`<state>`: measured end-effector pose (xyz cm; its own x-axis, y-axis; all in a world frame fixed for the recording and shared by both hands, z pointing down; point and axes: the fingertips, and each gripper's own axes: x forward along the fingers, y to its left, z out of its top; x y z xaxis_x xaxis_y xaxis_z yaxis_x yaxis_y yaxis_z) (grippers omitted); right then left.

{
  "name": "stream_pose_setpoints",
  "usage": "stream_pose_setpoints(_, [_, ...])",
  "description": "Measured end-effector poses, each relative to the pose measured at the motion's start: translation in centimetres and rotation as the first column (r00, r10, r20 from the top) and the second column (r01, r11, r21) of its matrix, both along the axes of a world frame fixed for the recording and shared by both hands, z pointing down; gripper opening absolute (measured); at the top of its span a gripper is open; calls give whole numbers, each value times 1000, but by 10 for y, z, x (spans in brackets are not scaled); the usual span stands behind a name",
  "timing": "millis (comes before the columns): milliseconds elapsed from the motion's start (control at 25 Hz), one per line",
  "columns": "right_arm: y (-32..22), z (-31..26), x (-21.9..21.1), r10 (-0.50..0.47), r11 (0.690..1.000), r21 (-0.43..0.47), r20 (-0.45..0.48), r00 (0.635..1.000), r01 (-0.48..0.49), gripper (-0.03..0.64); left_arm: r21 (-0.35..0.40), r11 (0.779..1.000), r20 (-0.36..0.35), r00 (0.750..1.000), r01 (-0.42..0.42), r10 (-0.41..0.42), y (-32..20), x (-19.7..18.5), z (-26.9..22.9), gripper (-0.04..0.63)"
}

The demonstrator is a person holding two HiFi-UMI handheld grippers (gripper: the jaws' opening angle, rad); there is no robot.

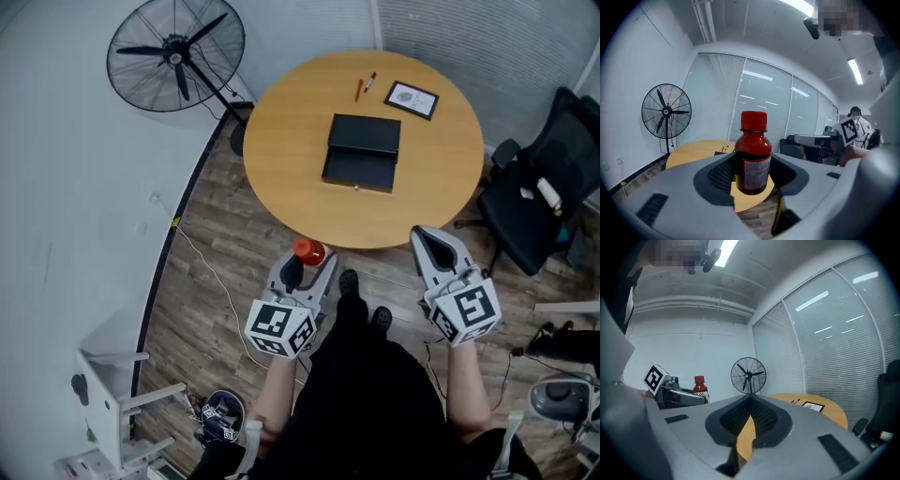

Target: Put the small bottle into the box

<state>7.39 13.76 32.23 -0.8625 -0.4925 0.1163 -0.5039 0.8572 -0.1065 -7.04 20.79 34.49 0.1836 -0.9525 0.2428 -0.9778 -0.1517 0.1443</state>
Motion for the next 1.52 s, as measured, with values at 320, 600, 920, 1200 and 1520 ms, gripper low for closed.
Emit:
stream_pose_setpoints(320, [-26, -7, -12, 22, 1000, 12, -26, 999, -22, 9, 6, 1000, -28, 1000, 0, 0, -29, -22, 1, 215])
stream_pose_setpoints(600, [-64, -14, -35, 41, 999, 27, -46, 998, -39, 9, 15, 1000, -32, 999, -19, 20, -72, -44, -2, 215])
stream_pose_setpoints(920, [-102, -16, -63, 67, 997, 35, -72, 995, -64, 9, 24, 999, -54, 997, -46, 48, -120, -76, -1, 215])
stream_pose_setpoints(1200, [-130, -15, -89, 102, 995, 30, -87, 991, -100, 9, 23, 996, -60, 994, -87, 89, -154, -101, 0, 215])
stream_pose_setpoints(1520, [-149, -9, -120, 130, 992, 21, -101, 986, -128, 9, 17, 993, -69, 991, -116, 117, -180, -134, 7, 215])
